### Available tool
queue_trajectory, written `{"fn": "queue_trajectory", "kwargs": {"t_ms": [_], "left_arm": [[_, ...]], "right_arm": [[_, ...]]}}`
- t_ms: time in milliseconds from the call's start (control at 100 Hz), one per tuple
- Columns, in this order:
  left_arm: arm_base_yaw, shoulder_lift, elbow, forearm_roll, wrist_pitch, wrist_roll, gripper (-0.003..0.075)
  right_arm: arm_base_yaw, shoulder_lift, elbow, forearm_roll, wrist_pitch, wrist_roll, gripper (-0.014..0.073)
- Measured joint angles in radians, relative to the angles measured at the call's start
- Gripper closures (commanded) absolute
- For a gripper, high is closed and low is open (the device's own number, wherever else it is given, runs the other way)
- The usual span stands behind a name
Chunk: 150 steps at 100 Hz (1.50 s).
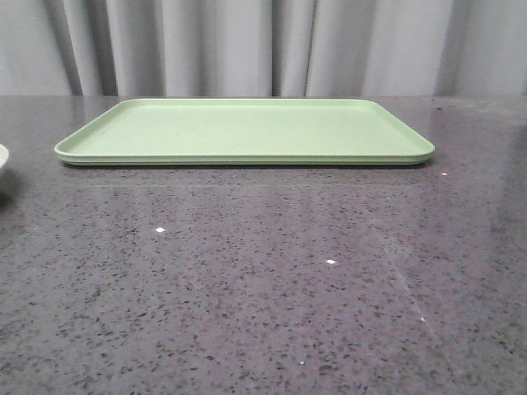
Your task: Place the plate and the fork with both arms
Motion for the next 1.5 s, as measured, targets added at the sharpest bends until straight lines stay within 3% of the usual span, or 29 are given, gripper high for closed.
{"fn": "queue_trajectory", "kwargs": {"t_ms": [1140,1500], "left_arm": [[0.000,0.000,-0.019,-0.052,-0.008,0.002,0.0741],[0.000,0.058,-0.289,-0.069,0.209,0.002,0.0741]], "right_arm": [[0.000,0.000,0.001,0.000,-0.021,0.000,0.0662],[0.000,0.081,-0.230,0.005,0.268,0.006,0.0660]]}}
